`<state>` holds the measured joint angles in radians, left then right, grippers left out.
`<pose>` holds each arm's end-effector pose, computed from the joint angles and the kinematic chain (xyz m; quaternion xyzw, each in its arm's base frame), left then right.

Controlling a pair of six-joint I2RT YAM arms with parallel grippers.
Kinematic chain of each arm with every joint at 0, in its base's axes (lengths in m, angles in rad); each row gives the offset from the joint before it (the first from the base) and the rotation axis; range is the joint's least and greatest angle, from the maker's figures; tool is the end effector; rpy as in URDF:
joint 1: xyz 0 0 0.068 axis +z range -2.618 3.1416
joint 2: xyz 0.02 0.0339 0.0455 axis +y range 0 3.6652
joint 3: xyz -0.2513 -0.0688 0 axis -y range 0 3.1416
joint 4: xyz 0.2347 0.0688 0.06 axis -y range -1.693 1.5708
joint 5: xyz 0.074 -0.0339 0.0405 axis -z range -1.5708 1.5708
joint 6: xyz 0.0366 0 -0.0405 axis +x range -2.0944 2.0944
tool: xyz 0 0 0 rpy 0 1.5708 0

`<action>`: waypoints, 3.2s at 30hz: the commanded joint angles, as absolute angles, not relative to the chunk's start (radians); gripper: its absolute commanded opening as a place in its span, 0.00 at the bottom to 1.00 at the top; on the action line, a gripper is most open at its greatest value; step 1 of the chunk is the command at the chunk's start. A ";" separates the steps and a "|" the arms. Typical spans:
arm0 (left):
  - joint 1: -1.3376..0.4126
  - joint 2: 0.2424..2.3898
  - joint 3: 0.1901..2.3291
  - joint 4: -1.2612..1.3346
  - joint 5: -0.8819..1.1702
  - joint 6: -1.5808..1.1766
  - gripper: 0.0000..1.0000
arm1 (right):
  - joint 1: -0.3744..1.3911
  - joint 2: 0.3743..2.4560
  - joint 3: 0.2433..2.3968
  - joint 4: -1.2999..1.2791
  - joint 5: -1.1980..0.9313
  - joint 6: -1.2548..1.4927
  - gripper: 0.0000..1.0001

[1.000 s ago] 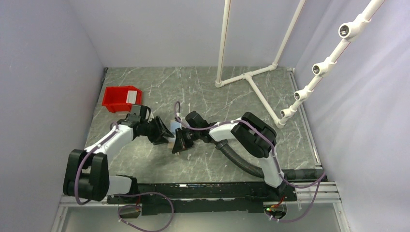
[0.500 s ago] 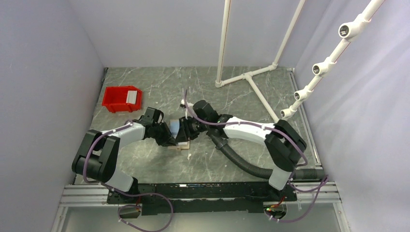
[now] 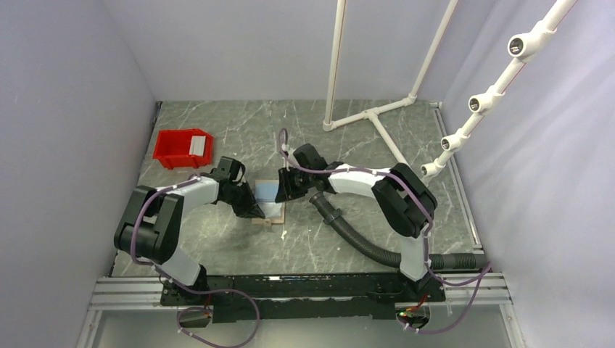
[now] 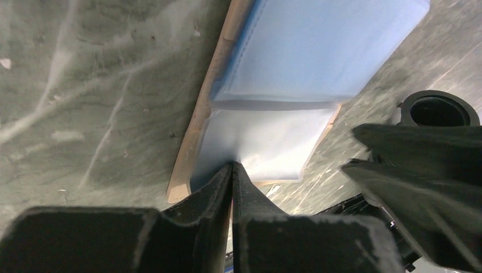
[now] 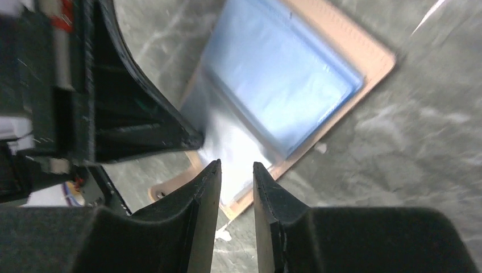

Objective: Put the credit cards into the card holder
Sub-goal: Open the card holder at the center of the board, then pick up the credit card from the storage box.

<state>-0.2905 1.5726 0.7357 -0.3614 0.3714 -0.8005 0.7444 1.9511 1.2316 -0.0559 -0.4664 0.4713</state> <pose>0.2468 -0.0876 0.1300 -0.2105 0.9432 -0.2495 0.0614 0.2871 0.2869 0.1626 -0.2108 0.8765 0.3901 0.1876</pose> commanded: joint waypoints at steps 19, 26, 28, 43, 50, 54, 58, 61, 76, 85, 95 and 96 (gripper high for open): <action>-0.138 1.595 0.927 -0.565 0.222 -0.588 0.38 | 0.844 1.860 1.129 0.150 -0.494 0.625 0.36; -0.109 1.444 0.945 -0.601 0.327 -0.576 0.60 | 0.807 1.800 1.187 0.020 -0.468 0.492 0.42; -0.102 1.418 0.973 -0.631 0.335 -0.567 0.63 | 0.800 1.795 1.194 0.006 -0.469 0.479 0.42; 0.187 1.693 1.593 -0.867 0.211 -0.195 0.99 | 0.795 1.675 1.082 -0.004 -0.570 0.450 0.49; 0.246 2.004 1.899 -0.944 0.234 -0.113 0.99 | 0.762 1.645 1.073 -0.014 -0.602 0.462 0.49; 0.257 2.078 1.909 -0.867 0.287 -0.122 0.99 | 0.726 1.618 1.075 -0.046 -0.615 0.447 0.49; 0.284 2.137 1.898 -0.840 0.322 -0.131 0.99 | 0.703 1.604 1.078 -0.087 -0.609 0.423 0.49; 0.302 2.153 1.873 -0.807 0.356 -0.129 0.99 | 0.691 1.592 1.060 -0.086 -0.609 0.415 0.49; 0.320 2.266 1.926 -0.780 0.542 -0.176 0.97 | 0.667 1.600 1.061 -0.068 -0.617 0.422 0.49; 0.321 2.230 1.903 -0.741 0.589 -0.197 0.90 | 0.666 1.617 1.061 -0.054 -0.629 0.429 0.49; 0.319 2.213 1.913 -0.767 0.560 -0.182 0.72 | 0.666 1.630 1.062 -0.045 -0.637 0.434 0.49; 0.320 2.208 1.908 -0.765 0.562 -0.182 0.70 | 0.666 1.632 1.061 -0.045 -0.638 0.434 0.49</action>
